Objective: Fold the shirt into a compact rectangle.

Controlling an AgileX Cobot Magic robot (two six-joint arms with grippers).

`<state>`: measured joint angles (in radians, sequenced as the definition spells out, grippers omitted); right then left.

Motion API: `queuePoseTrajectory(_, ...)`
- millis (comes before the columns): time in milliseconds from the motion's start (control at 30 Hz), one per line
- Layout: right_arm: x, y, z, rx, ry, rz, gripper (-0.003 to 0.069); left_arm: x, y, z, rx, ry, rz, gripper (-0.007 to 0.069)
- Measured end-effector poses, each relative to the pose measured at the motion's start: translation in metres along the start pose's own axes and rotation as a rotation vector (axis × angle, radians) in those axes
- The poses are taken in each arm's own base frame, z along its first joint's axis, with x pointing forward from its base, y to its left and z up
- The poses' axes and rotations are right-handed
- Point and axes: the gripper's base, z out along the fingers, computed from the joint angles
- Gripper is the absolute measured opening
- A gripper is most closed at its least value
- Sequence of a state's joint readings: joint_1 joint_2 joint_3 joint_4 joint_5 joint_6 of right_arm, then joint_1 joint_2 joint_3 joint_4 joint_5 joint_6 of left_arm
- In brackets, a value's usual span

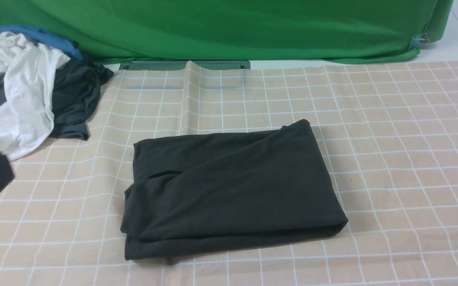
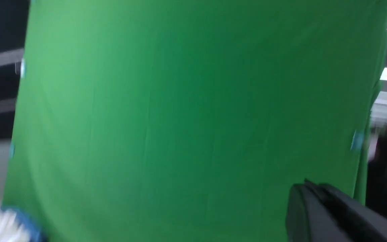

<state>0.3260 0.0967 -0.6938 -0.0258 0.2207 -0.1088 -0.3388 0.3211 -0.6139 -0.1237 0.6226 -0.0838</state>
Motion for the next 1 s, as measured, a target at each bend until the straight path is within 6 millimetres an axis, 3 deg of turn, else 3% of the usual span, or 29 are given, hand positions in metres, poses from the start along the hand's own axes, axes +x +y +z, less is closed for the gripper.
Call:
queuePoseTrajectory(67,0.013,0.002,-0.009,0.011,-0.112,-0.001,0.0045,0.013,0.004,-0.005,-0.007,-0.065,0.020,0.0018)
queuePoseTrajectory(233,0.021,0.004,-0.015,0.032,-0.322,-0.001,0.0051,0.033,0.010,-0.001,-0.005,-0.217,0.032,0.0018)
queuePoseTrajectory(367,0.022,0.004,-0.015,0.034,-0.343,-0.001,0.0056,0.040,0.013,0.006,-0.004,-0.283,0.034,0.0018)
queuePoseTrajectory(1000,0.021,0.004,-0.016,0.035,-0.352,-0.002,0.0078,0.047,0.014,0.009,-0.014,-0.242,0.044,0.0020)
